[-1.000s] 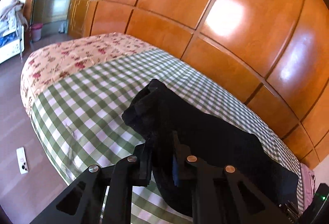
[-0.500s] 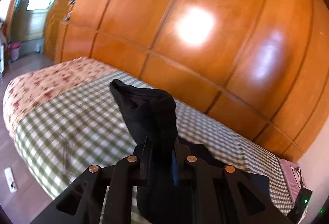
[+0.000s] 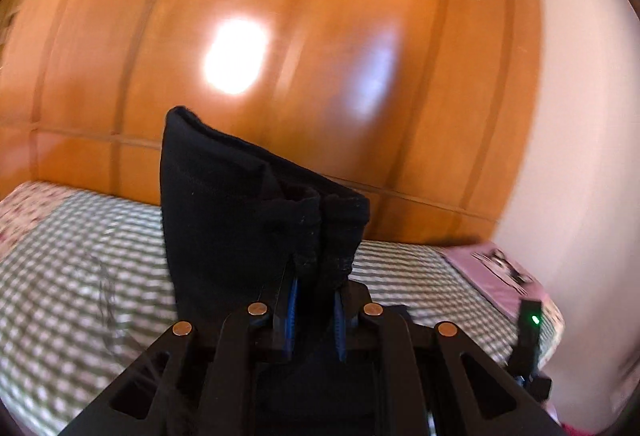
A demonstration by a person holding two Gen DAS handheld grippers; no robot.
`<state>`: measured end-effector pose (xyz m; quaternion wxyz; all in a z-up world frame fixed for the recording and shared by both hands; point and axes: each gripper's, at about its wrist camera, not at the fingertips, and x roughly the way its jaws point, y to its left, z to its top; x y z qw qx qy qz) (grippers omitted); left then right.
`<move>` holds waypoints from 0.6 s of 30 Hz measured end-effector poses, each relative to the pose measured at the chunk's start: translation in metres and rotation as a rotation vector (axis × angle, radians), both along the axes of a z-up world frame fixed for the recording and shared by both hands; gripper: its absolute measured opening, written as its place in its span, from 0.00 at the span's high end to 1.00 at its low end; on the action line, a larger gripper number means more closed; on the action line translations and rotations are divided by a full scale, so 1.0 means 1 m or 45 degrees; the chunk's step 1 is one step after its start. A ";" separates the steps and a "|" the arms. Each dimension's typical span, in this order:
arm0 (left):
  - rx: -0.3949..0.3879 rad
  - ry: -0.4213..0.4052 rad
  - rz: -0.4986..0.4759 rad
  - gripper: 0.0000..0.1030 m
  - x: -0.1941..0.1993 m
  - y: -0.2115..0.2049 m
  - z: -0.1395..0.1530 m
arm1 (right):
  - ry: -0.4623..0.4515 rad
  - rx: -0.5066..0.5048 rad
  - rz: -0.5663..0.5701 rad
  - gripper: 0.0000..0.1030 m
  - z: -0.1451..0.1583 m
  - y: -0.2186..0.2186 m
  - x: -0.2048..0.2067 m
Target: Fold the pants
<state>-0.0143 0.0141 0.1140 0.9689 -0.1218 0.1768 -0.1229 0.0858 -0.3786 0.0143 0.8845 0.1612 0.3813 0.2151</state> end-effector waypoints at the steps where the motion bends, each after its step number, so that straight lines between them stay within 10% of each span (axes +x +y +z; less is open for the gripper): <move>1: 0.012 -0.005 -0.037 0.86 0.001 -0.009 0.000 | -0.001 0.002 -0.021 0.51 0.001 -0.006 -0.001; 18: 0.163 0.230 -0.428 0.86 0.047 -0.168 -0.080 | 0.033 0.050 -0.273 0.51 0.003 -0.083 -0.012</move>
